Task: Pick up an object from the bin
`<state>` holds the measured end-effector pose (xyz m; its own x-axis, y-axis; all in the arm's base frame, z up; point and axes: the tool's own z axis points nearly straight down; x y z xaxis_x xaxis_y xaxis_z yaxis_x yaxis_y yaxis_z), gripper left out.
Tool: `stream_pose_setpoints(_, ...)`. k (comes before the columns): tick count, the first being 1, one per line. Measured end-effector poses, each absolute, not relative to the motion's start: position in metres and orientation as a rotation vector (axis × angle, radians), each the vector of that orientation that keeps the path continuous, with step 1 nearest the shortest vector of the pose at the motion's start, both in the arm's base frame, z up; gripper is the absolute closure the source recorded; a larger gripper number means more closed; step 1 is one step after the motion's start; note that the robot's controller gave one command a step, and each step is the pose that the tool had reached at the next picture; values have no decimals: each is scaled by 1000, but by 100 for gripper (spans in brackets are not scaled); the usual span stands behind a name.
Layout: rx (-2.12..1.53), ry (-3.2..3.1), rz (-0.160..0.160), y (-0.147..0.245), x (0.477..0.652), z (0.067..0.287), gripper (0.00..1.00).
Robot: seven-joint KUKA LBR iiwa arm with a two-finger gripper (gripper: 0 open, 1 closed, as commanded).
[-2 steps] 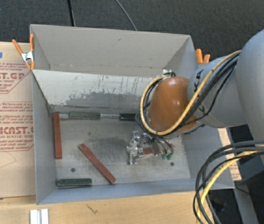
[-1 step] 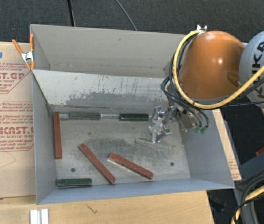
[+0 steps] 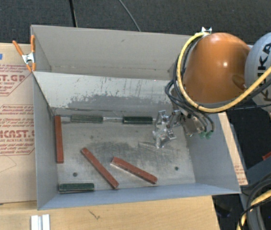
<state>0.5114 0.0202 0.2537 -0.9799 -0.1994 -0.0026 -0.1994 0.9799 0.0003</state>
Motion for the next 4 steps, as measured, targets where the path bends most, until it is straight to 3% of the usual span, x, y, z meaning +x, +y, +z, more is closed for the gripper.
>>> stream_pose_setpoints(1,-263,3134,2,18,504,160,0)
stream_pose_setpoints(2,-263,3131,2,18,505,162,0)
stream_pose_setpoints(3,-392,3121,2,15,503,200,0)
stream_pose_setpoints(4,-409,3106,0,22,496,163,0)
